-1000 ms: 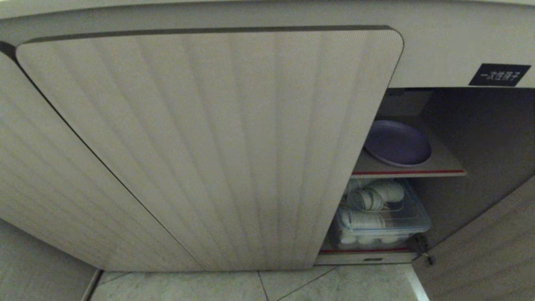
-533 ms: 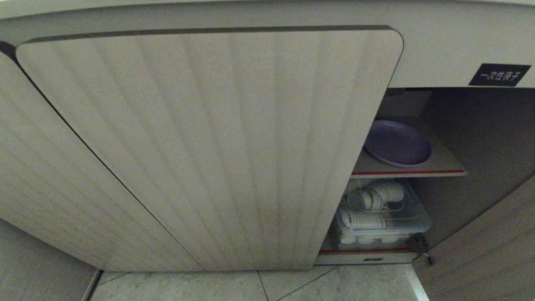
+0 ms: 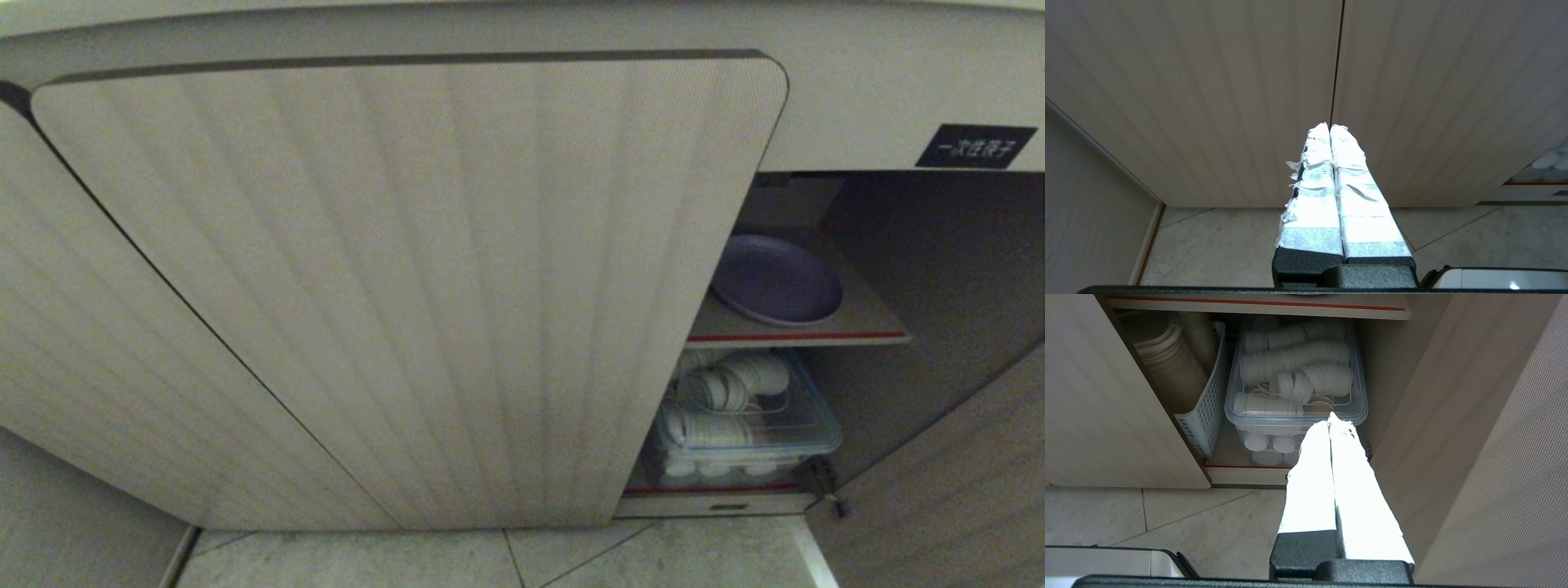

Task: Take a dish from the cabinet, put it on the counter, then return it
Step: Close the cabinet door

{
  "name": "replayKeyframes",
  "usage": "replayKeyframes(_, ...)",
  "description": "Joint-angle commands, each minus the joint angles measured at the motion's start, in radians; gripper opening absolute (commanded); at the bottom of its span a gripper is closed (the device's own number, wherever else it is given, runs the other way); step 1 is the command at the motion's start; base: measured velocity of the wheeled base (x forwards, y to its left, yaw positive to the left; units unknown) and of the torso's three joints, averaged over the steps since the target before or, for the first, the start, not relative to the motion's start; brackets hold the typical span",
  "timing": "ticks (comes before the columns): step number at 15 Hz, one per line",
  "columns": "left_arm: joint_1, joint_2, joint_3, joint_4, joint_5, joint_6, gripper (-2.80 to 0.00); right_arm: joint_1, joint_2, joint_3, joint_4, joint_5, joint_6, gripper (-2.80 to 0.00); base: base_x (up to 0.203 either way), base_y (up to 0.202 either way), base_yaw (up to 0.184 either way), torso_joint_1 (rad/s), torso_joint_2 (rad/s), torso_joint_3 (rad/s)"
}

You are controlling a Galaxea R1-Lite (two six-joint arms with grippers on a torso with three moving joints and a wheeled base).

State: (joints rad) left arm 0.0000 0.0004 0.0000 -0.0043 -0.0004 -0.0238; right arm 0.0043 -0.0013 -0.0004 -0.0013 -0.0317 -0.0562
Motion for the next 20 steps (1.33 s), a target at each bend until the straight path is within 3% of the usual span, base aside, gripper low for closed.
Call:
replayKeyframes(1, 0.000, 0.000, 0.000, 0.000, 0.000, -0.001, -2.80, 0.000, 0.001, 0.000, 0.000, -0.001, -0.003, -2.80, 0.000, 0.000, 0.000, 0.000, 0.00, 0.000)
replayKeyframes(13, 0.000, 0.000, 0.000, 0.000, -0.001, -0.001, -2.80, 0.000, 0.001, 0.000, 0.000, 0.001, 0.002, -2.80, 0.000, 0.000, 0.000, 0.000, 0.00, 0.000)
replayKeyframes(20, 0.000, 0.000, 0.000, 0.000, 0.000, -0.001, -2.80, 0.000, 0.001, -0.001, -0.002, -0.001, 0.012, -2.80, -0.176, 0.000, 0.000, 0.002, 0.00, 0.002)
